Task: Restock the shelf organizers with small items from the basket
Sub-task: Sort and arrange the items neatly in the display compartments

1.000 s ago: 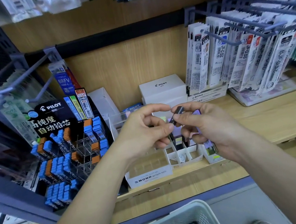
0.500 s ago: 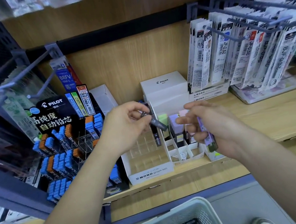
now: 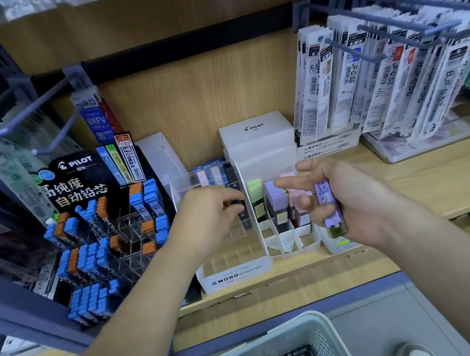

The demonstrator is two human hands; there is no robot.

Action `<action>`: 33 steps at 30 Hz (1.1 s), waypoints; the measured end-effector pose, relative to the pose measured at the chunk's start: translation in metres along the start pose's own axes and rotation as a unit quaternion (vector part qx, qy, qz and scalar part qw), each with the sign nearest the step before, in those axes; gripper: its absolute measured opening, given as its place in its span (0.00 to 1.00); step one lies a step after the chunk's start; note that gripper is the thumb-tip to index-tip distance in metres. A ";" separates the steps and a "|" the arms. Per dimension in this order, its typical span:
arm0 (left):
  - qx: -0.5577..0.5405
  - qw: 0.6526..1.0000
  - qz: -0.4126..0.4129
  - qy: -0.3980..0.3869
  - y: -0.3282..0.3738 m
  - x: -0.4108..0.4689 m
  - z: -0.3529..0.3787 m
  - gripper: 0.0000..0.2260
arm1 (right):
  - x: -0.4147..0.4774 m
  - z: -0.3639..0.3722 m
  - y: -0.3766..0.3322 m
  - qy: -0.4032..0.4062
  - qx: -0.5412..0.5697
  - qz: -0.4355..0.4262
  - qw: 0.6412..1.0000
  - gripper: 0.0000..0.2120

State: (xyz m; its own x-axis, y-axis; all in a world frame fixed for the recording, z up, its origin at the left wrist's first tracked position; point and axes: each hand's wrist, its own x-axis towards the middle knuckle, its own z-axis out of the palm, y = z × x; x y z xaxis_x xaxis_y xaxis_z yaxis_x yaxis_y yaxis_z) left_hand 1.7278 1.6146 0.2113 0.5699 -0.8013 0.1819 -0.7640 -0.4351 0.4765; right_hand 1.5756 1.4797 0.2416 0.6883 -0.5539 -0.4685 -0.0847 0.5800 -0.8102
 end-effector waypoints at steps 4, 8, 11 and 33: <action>0.024 0.999 0.044 -0.012 -0.004 0.001 0.009 0.08 | -0.001 0.003 0.000 -0.006 0.000 0.007 1.000 0.10; 0.046 0.996 0.071 0.014 -0.004 0.002 0.013 0.08 | -0.003 0.002 0.002 -0.014 -0.036 -0.014 0.999 0.15; 0.055 0.995 0.075 0.022 -0.007 0.002 0.015 0.09 | -0.003 0.002 0.001 0.007 -0.058 -0.029 0.998 0.15; -0.412 0.897 -0.151 -0.052 0.031 0.002 -0.021 0.11 | -0.007 -0.005 0.003 -0.032 -0.059 -0.109 0.992 0.08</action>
State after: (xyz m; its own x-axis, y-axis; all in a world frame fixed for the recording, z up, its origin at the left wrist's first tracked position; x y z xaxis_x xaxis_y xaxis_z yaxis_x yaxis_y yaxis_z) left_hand 1.7114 1.6082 0.2447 0.6485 -0.7511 -0.1238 -0.0715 -0.2220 0.9724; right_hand 1.5668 1.4819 0.2408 0.7429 -0.6175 -0.2582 -0.0107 0.3748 -0.9271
